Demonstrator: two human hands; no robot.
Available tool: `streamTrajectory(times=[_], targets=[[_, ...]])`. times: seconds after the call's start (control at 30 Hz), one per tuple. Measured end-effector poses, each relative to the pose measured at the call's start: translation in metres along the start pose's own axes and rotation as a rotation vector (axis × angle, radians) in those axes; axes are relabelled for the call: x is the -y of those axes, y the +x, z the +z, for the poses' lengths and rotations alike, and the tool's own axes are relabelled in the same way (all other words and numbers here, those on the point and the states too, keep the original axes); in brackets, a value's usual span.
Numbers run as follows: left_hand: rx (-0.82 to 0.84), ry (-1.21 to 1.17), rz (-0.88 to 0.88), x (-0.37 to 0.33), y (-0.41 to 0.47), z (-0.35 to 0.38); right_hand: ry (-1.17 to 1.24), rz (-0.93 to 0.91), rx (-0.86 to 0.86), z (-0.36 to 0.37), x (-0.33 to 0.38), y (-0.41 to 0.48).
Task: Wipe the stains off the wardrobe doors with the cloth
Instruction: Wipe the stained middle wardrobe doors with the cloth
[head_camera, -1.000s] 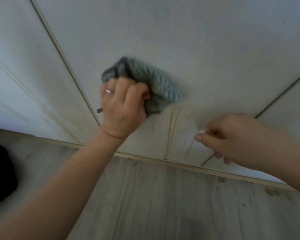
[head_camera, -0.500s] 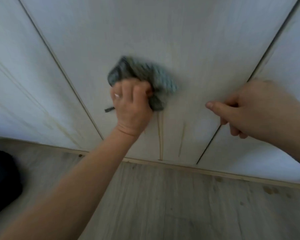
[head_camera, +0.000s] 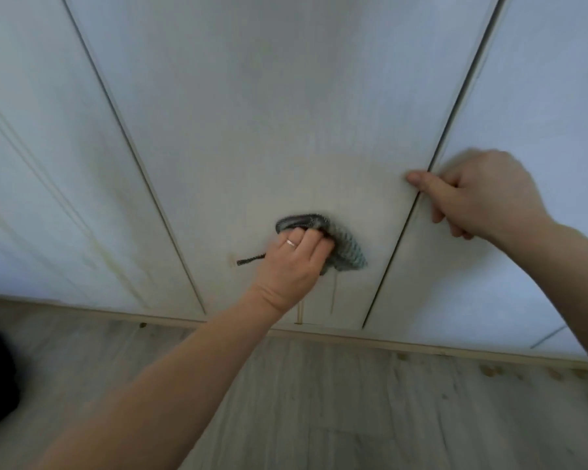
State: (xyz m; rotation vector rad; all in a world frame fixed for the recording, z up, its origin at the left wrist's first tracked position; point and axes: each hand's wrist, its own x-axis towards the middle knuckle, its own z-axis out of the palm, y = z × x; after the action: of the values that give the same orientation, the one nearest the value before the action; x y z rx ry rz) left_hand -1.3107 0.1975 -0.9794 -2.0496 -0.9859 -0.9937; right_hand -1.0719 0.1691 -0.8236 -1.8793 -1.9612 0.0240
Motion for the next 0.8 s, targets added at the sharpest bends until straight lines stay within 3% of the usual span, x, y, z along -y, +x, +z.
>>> streamTrajectory(times=[0.07,0.17,0.23,0.27,0.33,0.43,0.53,0.63,0.67,0.7,0.8], targets=[[0.003,0.007,0.007,0.007,0.023,-0.011,-0.012,-0.02,-0.019,-0.001,0.0,0.0],[-0.347,-0.004,-0.29,0.046,0.108,-0.043,-0.029,-0.063,-0.045,0.001,-0.007,0.004],[-0.463,-0.027,-0.445,0.046,0.132,-0.05,-0.019,-0.084,-0.082,0.007,-0.009,0.005],[-0.437,-0.029,-0.42,0.032,0.123,-0.041,-0.012,-0.09,-0.085,0.008,-0.01,0.005],[-0.228,-0.058,-0.189,-0.012,0.086,-0.015,0.018,-0.112,-0.055,0.006,-0.013,0.006],[0.049,-0.053,0.091,-0.052,0.052,-0.002,0.199,-0.11,0.143,-0.008,-0.014,-0.001],[-0.114,-0.051,0.033,-0.031,0.099,-0.016,0.33,-0.083,0.38,-0.03,-0.014,-0.007],[-0.347,-0.118,-0.183,-0.025,0.137,-0.018,0.18,-0.12,0.669,-0.03,-0.017,-0.008],[-0.348,-0.135,-0.151,-0.035,0.127,-0.01,0.103,-0.127,0.776,-0.024,-0.016,-0.008],[-0.272,-0.158,-0.05,-0.051,0.106,0.003,0.028,-0.122,0.875,-0.017,-0.015,-0.009],[0.158,-0.183,0.324,-0.079,0.03,0.035,-0.097,-0.077,1.061,0.003,-0.012,-0.012]])
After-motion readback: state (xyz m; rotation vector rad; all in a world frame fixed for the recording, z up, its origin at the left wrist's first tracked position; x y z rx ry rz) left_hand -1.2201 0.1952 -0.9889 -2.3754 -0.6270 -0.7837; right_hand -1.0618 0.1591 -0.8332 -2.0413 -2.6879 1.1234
